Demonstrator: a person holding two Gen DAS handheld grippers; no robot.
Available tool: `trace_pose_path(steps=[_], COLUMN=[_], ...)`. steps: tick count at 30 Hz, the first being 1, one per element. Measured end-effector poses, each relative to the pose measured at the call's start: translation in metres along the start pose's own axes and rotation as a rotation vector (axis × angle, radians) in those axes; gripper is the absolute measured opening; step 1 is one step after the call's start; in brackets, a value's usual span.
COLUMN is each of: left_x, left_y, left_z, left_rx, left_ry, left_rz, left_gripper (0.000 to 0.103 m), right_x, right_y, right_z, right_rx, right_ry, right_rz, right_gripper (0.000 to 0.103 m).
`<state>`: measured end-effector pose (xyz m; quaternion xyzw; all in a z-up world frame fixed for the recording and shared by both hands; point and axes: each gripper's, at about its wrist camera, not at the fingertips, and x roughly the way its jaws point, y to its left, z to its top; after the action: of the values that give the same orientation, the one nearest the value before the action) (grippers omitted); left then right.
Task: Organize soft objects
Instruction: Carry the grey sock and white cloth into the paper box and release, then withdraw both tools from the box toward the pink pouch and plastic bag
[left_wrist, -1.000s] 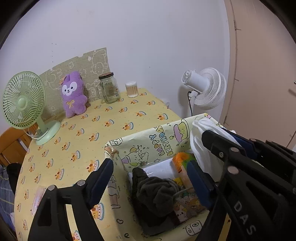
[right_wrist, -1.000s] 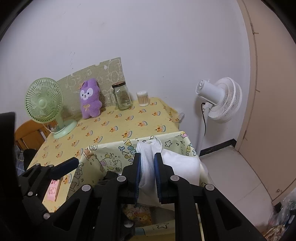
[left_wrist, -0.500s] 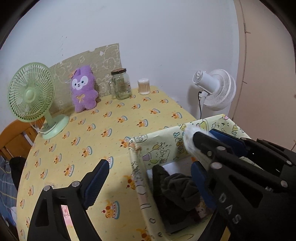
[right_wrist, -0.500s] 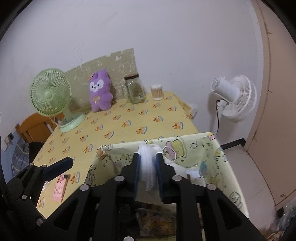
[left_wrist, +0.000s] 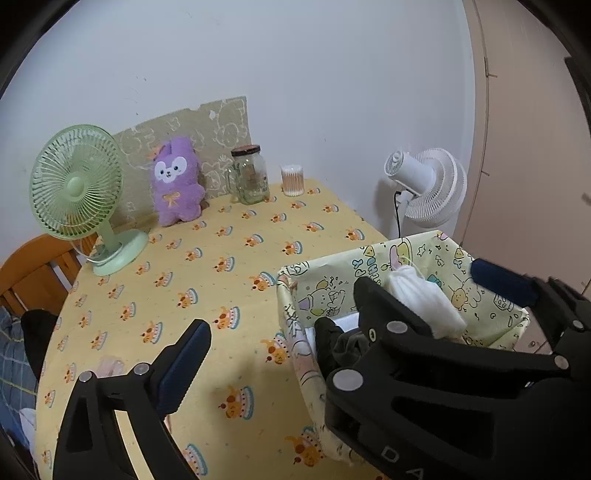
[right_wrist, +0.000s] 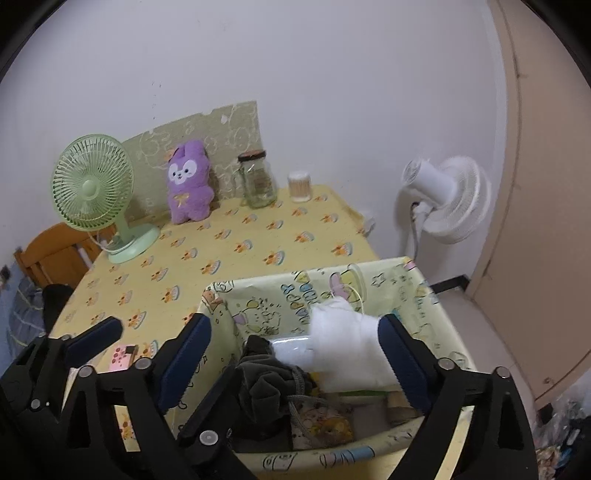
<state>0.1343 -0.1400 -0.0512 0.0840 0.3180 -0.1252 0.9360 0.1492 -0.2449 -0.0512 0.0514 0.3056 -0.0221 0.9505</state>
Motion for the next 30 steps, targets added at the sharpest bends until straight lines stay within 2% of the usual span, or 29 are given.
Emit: trace_pose_path(steps=[30], left_x=[-0.092], left_y=[0.037], left_z=[-0.021], left_rx=[-0.041], left_ry=[-0.135], left_rz=[0.038], left_gripper=[0.101], right_x=[-0.09], right_y=[0.055], right_z=[-0.007], right_rx=[-0.063], right_ry=[-0.122], right_rz=[-0.014], right_gripper=[0.102])
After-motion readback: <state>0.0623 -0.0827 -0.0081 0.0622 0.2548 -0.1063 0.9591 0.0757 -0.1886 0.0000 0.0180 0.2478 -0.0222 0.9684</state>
